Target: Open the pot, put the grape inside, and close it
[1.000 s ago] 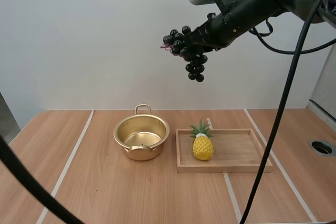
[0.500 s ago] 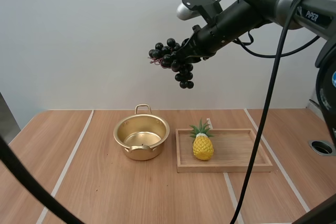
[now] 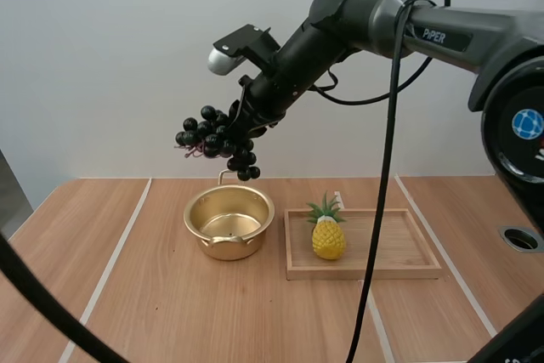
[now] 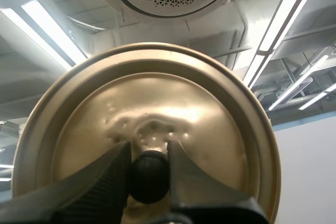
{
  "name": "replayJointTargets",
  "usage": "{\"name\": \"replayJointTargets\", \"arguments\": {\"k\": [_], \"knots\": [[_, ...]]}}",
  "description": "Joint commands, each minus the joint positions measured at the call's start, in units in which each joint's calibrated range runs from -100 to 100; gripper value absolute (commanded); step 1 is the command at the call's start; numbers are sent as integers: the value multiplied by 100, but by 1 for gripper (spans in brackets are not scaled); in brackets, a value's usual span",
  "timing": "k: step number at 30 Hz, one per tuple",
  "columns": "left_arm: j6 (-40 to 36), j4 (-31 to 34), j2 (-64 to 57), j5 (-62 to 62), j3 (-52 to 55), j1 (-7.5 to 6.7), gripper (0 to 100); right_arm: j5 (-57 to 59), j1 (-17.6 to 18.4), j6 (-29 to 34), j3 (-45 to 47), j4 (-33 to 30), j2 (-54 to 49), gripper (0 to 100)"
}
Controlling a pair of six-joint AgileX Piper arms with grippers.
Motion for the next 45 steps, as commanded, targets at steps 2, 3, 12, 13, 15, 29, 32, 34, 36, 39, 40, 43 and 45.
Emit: {"name": "replayJointTargets", "arguments": {"k": [2, 3, 12, 13, 15, 29, 32, 34, 36, 39, 40, 43, 45], "knots": [[-3, 9, 30, -54, -26, 9, 1, 27, 244, 273, -41, -264, 275, 0], [-3, 9, 30, -54, -26, 9, 1, 27, 287, 355, -41, -293, 366, 0], [29, 9, 30, -54, -26, 9, 1, -973, 482, 776, -41, -607, 1037, 0], [29, 9, 30, -54, -26, 9, 1, -1094, 482, 776, -41, -628, 1095, 0], [29, 9, 30, -54, -26, 9, 1, -1294, 482, 776, -41, -675, 1190, 0], [27, 9, 30, 324, -26, 9, 1, -1674, 482, 1011, -41, -1355, 2175, 0], [27, 9, 30, 324, -26, 9, 1, -1732, 482, 1011, -41, -1372, 2350, 0], [27, 9, 30, 324, -26, 9, 1, -1791, 482, 1022, -41, -1463, 2474, 0], [27, 9, 30, 324, -26, 9, 1, -1944, 482, 1127, -41, -1646, 2598, 0], [27, 9, 30, 324, -26, 9, 1, -2140, 482, 1357, -41, -2072, 2782, 0], [27, 9, 30, 324, -26, 9, 1, -2200, 482, 1410, -41, -2211, 2850, 0], [27, 9, 30, 324, -26, 9, 1, -2303, 482, 1565, -41, -2452, 2998, 0], [27, 9, 30, 362, -26, 9, 1, -2320, 482, 1562, -41, -2428, 3044, 0]]}}
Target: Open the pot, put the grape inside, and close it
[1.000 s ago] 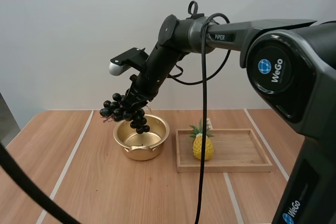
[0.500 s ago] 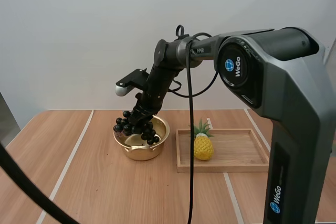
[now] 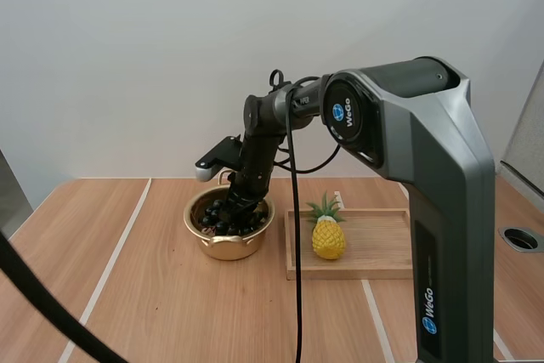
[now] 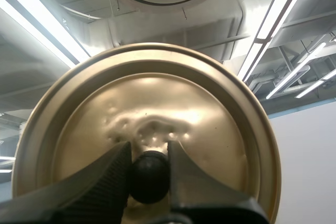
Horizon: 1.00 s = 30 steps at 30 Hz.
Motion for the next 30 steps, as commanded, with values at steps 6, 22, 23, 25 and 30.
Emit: {"name": "replayJointTargets", "arguments": {"k": [6, 22, 23, 25, 30], "knots": [[-23, 9, 20, 21, -26, 9, 1, 16, 4, 60, -24, -108, 48, 0], [89, 9, 20, 41, -26, 9, 1, -25, 4, 191, -24, -135, 243, 0], [101, 9, 20, 41, -26, 9, 1, -103, 4, 250, -24, -135, 244, 0], [101, 9, 20, 41, -26, 9, 1, -183, 4, 431, -39, -135, 244, 0], [101, 9, 20, 41, -26, 9, 1, -250, 4, 763, -39, -135, 192, 0]]}}
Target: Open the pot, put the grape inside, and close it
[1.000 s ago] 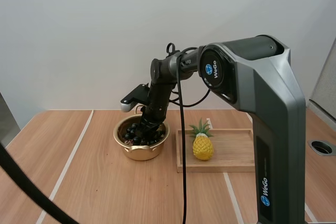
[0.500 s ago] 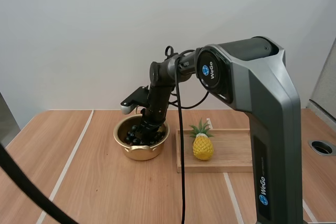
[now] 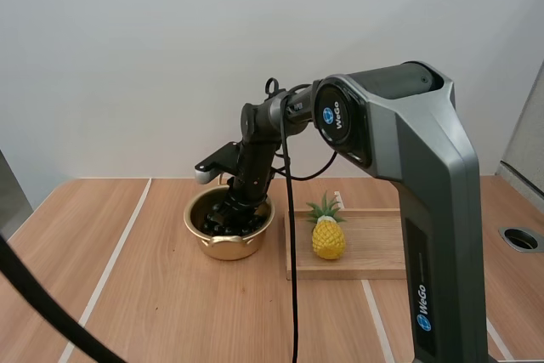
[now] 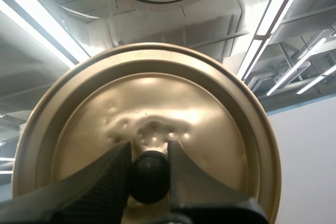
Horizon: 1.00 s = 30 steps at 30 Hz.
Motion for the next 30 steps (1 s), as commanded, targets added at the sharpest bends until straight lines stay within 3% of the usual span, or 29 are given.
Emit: {"name": "replayJointTargets", "arguments": {"k": [1, 8, 23, 30], "knots": [[6, 9, 20, -30, -26, 9, 1, -44, -11, 249, -4, -124, -44, 7], [6, 9, 20, -30, -26, 9, 1, -44, -11, 343, -33, -154, -307, 100], [103, 9, 20, 8, -26, 9, 1, -44, -11, 261, -66, -131, -562, 100], [103, 9, 20, 8, -26, 9, 1, -44, -11, 417, -353, -120, -1212, 100]]}}
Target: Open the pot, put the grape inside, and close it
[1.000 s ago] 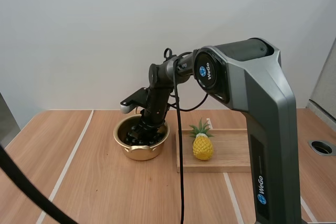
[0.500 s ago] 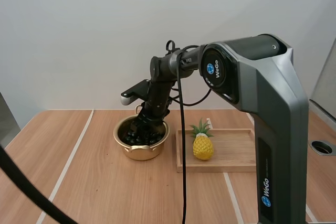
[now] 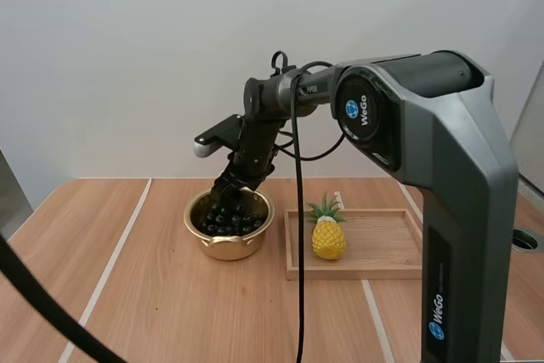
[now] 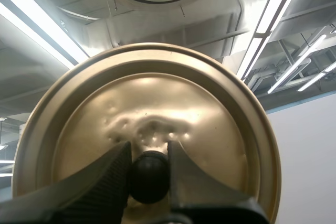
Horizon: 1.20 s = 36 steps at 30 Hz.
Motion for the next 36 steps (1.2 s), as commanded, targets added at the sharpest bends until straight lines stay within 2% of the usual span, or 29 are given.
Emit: {"name": "replayJointTargets", "arguments": {"k": [1, 7, 11, 18, 19, 25, 31, 36], "knots": [[7, 9, 20, 8, -26, 9, 1, -28, -11, 124, -200, -25, -447, 100], [7, 9, 20, 8, -26, 9, 1, -127, -20, 207, -333, -36, -1281, 100], [7, 9, 20, 8, -26, 9, 1, -362, -165, 358, -347, -82, -1908, 100], [7, 9, 93, 7, -26, 9, 1, -566, -761, 525, -347, -64, -2706, 100], [7, 9, 120, 7, -26, 9, 1, -789, -1124, 609, -347, -29, -3004, 100], [7, 9, 312, 99, -26, 9, 1, -1192, -1797, 609, -347, 105, -3634, 100], [7, 9, 616, 738, 0, 9, 1, -1291, -2128, 763, -347, 182, -4156, 100], [7, 9, 924, 1399, 0, 9, 1, -1524, -2184, 959, -347, 161, -4616, 100]]}}
